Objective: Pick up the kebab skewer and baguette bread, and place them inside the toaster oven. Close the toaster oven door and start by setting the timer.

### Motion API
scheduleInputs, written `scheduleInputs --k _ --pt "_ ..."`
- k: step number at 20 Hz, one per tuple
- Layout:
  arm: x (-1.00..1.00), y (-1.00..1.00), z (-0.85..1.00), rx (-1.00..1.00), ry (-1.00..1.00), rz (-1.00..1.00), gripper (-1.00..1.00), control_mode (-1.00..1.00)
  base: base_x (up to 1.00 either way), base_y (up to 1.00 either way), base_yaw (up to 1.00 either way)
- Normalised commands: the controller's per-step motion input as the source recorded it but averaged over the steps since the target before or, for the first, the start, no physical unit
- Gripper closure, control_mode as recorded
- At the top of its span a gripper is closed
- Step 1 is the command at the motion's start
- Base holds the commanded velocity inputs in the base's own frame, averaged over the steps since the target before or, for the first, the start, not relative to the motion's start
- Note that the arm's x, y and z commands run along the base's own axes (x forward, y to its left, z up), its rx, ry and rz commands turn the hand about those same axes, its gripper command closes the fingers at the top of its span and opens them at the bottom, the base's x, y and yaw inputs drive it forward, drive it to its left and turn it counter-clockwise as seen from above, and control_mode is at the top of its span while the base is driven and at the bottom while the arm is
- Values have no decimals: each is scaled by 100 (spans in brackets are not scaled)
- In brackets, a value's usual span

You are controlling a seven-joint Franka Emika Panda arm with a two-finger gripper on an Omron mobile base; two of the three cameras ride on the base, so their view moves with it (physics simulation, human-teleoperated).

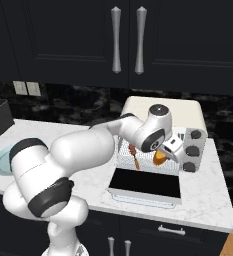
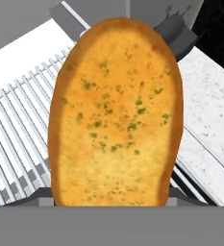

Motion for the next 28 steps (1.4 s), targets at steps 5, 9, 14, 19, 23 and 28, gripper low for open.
scheduleInputs --k 5,9,14,19,23,28 --pt "0 0 -41 0 0 -7 100 -100 0 0 0" --pt "0 0 -37 0 -2 -7 100 -100 0 0 0" --pt "0 2 -33 0 -1 -6 -100 -100 0 0 0" --pt "0 10 -17 0 -3 -5 -100 -100 0 0 0" --pt "0 16 -6 0 -4 -5 -100 -100 0 0 0" --pt "0 10 3 0 -7 -3 -100 -100 0 0 0"
